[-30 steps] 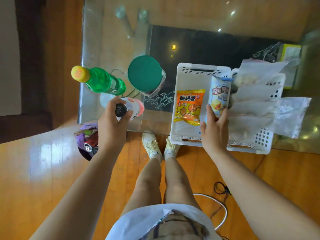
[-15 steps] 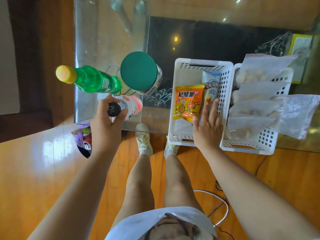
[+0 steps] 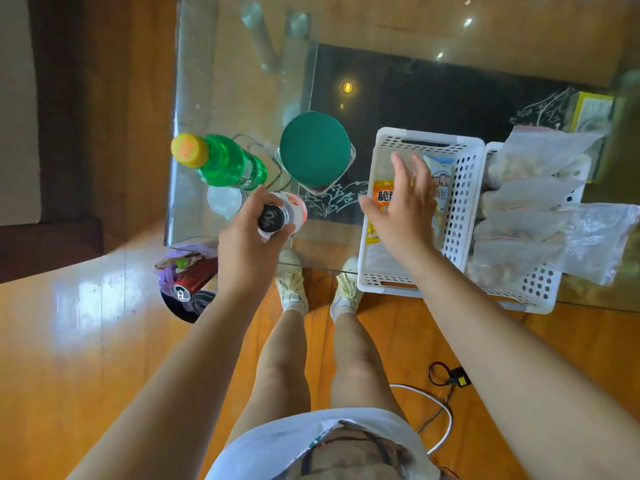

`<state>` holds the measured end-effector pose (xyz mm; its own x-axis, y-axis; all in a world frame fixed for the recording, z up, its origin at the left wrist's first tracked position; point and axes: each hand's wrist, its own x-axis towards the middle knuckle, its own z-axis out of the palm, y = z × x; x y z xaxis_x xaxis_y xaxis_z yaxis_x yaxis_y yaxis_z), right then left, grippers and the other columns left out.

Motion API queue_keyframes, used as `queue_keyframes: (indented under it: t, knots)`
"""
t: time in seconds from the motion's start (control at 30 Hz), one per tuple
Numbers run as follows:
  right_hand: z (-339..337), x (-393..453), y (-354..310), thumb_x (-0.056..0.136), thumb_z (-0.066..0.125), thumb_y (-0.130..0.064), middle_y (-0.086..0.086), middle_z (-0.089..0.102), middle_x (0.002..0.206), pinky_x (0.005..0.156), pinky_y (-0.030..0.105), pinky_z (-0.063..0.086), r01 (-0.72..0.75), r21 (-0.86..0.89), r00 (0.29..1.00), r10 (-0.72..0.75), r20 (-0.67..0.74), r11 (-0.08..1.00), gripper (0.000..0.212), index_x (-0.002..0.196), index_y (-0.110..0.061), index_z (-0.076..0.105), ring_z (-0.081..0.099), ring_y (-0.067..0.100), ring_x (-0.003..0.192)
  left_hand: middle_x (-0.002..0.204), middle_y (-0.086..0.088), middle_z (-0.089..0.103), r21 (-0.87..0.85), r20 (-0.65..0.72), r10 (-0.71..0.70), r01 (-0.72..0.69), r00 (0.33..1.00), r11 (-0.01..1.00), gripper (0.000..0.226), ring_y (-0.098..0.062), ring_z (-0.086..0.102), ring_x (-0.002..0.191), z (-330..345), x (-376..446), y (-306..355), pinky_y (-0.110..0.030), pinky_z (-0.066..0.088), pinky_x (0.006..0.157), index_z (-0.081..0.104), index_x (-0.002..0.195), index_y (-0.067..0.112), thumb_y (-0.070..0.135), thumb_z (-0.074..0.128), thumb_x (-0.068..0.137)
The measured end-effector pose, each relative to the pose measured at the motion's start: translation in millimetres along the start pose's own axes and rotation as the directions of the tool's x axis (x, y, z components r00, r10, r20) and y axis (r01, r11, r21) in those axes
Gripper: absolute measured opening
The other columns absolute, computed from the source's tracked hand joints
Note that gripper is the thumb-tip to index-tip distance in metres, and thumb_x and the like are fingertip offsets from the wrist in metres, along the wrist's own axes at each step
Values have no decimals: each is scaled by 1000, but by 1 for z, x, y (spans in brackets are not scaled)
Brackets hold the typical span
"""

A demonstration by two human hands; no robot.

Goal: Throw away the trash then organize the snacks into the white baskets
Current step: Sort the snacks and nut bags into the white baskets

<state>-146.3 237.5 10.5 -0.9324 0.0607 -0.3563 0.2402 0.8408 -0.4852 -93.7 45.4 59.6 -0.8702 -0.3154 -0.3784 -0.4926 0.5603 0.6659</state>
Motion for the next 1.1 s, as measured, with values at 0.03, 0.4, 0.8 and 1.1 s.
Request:
queue_keyframes:
  t: [0.03,0.4,0.8,1.1]
  knots:
    - [-2,7,-17,80,65,-42,14,21,152,110,45,26,86,21,996,-86,-11,996,77,144,-17,28,21,30,140,96,20,53,14,15,17,-18,1000,1000,32,8,45,83,-1,1,-1,-9,34,61,56,102,25,15,73,76]
    - [9,50,-93,61,81,-26,8,27,145,98,46,40,345,-207,919,-285,271,916,103,146,-29,23,29,31,130,136,1,55,43,126,108,-114,986,993,30,-18,51,122,-5,8,-8,-11,30,82,59,102,18,10,71,76]
    - [-87,-50,-58,56,80,-28,9,35,139,96,29,40,155,54,983,-148,-112,987,103,144,-20,28,32,21,126,103,4,61,1,76,172,-173,982,985,32,-9,48,89,19,29,24,-4,30,65,58,108,14,14,70,78]
    - [-85,-115,-44,55,80,-25,6,40,137,102,34,40,190,42,982,-191,16,981,94,139,-16,38,36,22,127,106,7,63,-33,219,273,-273,937,962,37,-7,53,97,30,48,45,9,28,73,61,112,13,6,69,76]
